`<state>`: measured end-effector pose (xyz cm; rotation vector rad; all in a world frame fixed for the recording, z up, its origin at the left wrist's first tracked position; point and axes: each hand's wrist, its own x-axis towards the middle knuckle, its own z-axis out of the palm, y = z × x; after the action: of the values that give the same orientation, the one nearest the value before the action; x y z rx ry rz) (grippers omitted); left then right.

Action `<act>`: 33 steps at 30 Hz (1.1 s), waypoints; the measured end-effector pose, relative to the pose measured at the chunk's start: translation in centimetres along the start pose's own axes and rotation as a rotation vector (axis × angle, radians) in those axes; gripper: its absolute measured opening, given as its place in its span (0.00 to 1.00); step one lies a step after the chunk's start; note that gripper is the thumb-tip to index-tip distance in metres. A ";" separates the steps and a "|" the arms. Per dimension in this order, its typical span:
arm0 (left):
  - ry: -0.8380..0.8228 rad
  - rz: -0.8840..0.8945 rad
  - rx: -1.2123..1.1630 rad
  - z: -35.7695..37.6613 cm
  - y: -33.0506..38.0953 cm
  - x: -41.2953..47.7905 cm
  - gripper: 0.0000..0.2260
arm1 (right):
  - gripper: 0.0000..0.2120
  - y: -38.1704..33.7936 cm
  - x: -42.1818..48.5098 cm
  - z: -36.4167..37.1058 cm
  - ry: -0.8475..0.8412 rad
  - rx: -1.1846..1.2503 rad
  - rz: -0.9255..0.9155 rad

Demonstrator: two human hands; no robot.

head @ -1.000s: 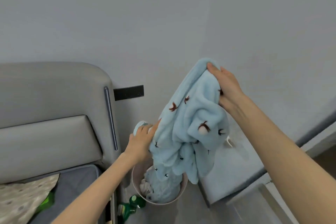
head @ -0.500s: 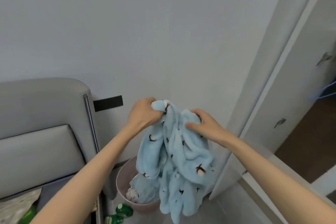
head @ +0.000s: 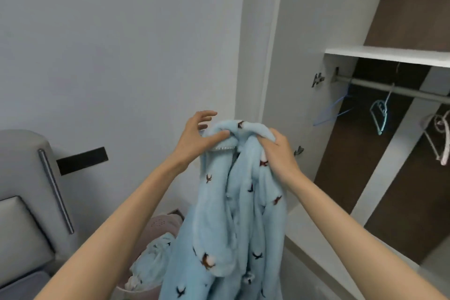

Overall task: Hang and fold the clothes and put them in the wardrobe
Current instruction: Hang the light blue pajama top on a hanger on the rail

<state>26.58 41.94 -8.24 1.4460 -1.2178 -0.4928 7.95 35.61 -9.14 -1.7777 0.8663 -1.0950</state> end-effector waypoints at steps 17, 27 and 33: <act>-0.497 -0.588 -0.084 9.4 -6.0 -3.9 0.16 | 0.09 -3.7 1.6 -9.2 0.334 0.082 0.189; -0.335 -0.438 -0.203 8.6 -0.3 3.6 0.07 | 0.13 5.8 -0.3 -12.7 0.468 -0.254 0.394; -0.380 -0.363 -0.250 9.8 2.5 4.3 0.07 | 0.31 6.8 -2.4 -10.4 -0.005 -0.220 0.470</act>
<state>19.05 33.94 -7.41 1.3973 -1.1336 -1.1697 -3.30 31.90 -13.52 -1.6271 1.3601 -0.7089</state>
